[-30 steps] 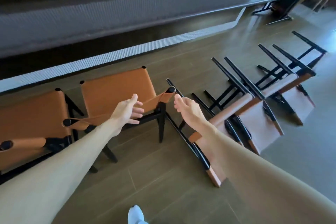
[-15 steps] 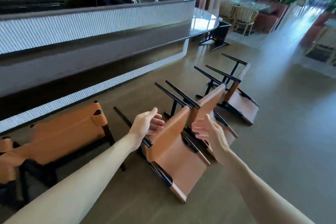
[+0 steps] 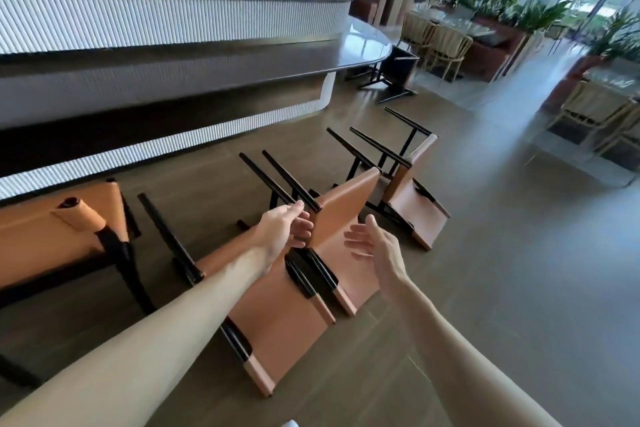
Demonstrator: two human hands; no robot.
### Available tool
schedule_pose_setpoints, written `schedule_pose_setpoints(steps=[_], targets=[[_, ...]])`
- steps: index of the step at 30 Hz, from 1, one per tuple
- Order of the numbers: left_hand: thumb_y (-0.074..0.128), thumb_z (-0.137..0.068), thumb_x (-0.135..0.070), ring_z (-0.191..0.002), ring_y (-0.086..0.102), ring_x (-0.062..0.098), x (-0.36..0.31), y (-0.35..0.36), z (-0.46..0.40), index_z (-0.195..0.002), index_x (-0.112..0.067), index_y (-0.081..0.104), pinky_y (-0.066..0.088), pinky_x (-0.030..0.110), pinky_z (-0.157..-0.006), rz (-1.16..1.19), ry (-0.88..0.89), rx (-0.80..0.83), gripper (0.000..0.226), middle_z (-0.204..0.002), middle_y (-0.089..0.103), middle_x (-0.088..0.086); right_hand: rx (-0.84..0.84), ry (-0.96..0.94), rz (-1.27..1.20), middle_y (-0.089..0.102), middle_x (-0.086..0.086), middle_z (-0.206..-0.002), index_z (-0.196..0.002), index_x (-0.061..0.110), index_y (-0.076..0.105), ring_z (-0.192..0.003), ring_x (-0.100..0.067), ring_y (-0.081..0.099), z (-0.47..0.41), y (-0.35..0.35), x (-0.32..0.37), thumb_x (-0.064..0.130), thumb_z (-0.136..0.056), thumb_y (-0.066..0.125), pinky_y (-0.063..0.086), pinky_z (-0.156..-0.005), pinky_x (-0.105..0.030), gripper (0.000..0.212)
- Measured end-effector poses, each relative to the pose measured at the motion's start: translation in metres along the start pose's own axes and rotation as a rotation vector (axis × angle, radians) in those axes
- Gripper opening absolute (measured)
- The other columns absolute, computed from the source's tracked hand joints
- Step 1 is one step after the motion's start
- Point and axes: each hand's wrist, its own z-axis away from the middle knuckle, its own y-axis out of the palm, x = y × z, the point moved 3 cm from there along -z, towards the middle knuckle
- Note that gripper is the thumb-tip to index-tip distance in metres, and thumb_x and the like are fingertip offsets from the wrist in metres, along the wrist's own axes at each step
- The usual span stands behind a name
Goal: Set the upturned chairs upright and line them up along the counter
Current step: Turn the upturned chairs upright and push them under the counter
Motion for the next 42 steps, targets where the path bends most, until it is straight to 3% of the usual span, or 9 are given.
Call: schedule_pose_setpoints(steps=[9, 13, 20, 24, 27, 29, 33, 37, 42], targets=[[0.052, -0.103, -0.031, -0.072, 0.059, 0.025, 0.120, 0.073, -0.085, -0.097, -0.001, 0.063, 0.047, 0.032, -0.058, 0.063, -0.323, -0.204, 0.033, -0.088, 0.065, 0.018, 0.028, 0.205, 0.152, 0.074, -0.020, -0.107, -0.104, 0.004, 0.071, -0.093, -0.032, 0.070, -0.105, -0.097, -0.055, 0.038, -0.104, 0.049, 0.054, -0.090, -0.044, 0.040], [0.053, -0.103, -0.031, -0.064, 0.059, 0.024, 0.156, 0.078, -0.094, -0.093, -0.002, 0.063, 0.049, 0.035, -0.057, 0.213, -0.434, -0.425, 0.032, -0.083, 0.065, 0.017, 0.079, 0.296, 0.184, 0.075, -0.016, -0.100, -0.100, 0.005, 0.070, -0.088, -0.030, 0.071, -0.158, -0.126, -0.081, 0.037, -0.104, 0.049, 0.054, -0.082, -0.039, 0.038], [0.055, -0.102, -0.032, -0.062, 0.063, 0.025, 0.226, 0.061, -0.094, -0.084, -0.004, 0.065, 0.054, 0.035, -0.057, 0.498, -0.483, -0.838, 0.035, -0.081, 0.068, 0.016, 0.372, 0.474, 0.192, 0.073, -0.020, -0.102, -0.115, -0.004, 0.065, -0.087, -0.032, 0.070, -0.242, -0.082, -0.185, 0.035, -0.104, 0.050, 0.054, -0.075, -0.038, 0.044], [0.055, -0.102, -0.034, -0.067, 0.064, 0.028, 0.290, 0.073, -0.084, -0.093, 0.000, 0.064, 0.058, 0.042, -0.066, 0.665, -0.555, -0.989, 0.036, -0.084, 0.067, 0.018, 0.460, 0.602, 0.242, 0.069, -0.030, -0.113, -0.112, -0.006, 0.065, -0.079, -0.031, 0.067, -0.256, -0.057, -0.253, 0.034, -0.103, 0.051, 0.051, -0.071, -0.039, 0.043], [0.052, -0.103, -0.036, -0.084, 0.065, 0.033, 0.354, 0.089, -0.085, -0.113, 0.005, 0.062, 0.058, 0.050, -0.087, 0.766, -0.602, -1.014, 0.043, -0.101, 0.067, 0.022, 0.494, 0.683, 0.224, 0.069, -0.023, -0.111, -0.116, -0.002, 0.065, -0.082, -0.028, 0.069, -0.261, -0.041, -0.310, 0.041, -0.104, 0.046, 0.053, -0.071, -0.037, 0.048], [0.051, -0.104, -0.038, -0.091, 0.066, 0.033, 0.389, 0.092, -0.090, -0.117, 0.004, 0.061, 0.056, 0.052, -0.095, 0.813, -0.633, -1.019, 0.045, -0.109, 0.067, 0.023, 0.519, 0.727, 0.249, 0.072, -0.017, -0.105, -0.103, 0.006, 0.067, -0.078, -0.024, 0.071, -0.263, -0.024, -0.343, 0.044, -0.104, 0.044, 0.055, -0.066, -0.033, 0.044], [0.052, -0.103, -0.038, -0.095, 0.067, 0.033, 0.493, 0.092, -0.115, -0.113, 0.002, 0.059, 0.055, 0.051, -0.097, 0.894, -0.644, -1.019, 0.042, -0.111, 0.067, 0.022, 0.569, 0.781, 0.271, 0.073, -0.014, -0.097, -0.098, 0.007, 0.063, -0.083, -0.027, 0.071, -0.272, 0.003, -0.458, 0.045, -0.104, 0.045, 0.054, -0.068, -0.035, 0.042], [0.050, -0.102, -0.045, -0.109, 0.066, 0.035, 0.611, 0.098, -0.131, -0.127, 0.003, 0.053, 0.054, 0.051, -0.098, 1.050, -0.617, -1.000, 0.054, -0.122, 0.063, 0.022, 0.552, 0.861, 0.281, 0.074, -0.013, -0.094, -0.100, 0.005, 0.064, -0.081, -0.027, 0.072, -0.273, 0.000, -0.583, 0.044, -0.103, 0.047, 0.053, -0.071, -0.036, 0.042], [0.044, -0.101, -0.057, -0.121, 0.058, 0.041, 0.750, 0.118, -0.149, -0.138, 0.004, 0.043, 0.046, 0.055, -0.106, 1.334, -0.560, -1.040, 0.071, -0.136, 0.054, 0.026, 0.407, 1.008, 0.201, 0.069, -0.020, -0.111, -0.122, -0.003, 0.058, -0.096, -0.033, 0.070, -0.291, -0.032, -0.730, 0.045, -0.103, 0.045, 0.056, -0.084, -0.042, 0.053]])
